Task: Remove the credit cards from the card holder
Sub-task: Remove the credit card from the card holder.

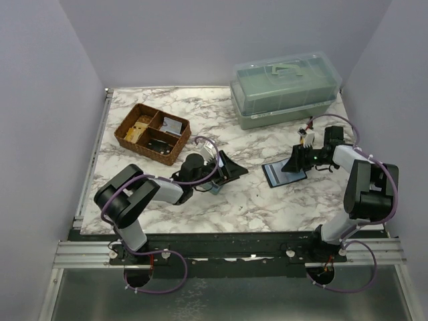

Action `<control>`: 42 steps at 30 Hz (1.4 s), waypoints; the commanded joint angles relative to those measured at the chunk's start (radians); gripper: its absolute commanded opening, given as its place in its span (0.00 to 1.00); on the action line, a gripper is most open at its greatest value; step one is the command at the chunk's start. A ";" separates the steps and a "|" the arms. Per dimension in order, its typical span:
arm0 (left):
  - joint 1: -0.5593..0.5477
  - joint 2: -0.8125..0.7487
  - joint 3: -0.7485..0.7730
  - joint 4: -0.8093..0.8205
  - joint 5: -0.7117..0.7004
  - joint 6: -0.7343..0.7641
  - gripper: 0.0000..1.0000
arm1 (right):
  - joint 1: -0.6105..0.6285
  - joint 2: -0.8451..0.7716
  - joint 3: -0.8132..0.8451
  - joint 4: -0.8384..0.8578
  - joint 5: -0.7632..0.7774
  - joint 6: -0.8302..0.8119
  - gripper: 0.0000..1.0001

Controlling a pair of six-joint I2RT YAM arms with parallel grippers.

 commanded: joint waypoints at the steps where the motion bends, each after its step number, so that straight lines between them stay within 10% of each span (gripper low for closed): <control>1: -0.016 0.077 0.072 0.066 0.035 -0.010 0.78 | 0.004 0.038 0.038 -0.032 -0.016 0.045 0.56; 42: -0.066 0.418 0.297 0.111 0.065 -0.058 0.43 | 0.149 0.156 0.081 -0.043 -0.015 0.090 0.35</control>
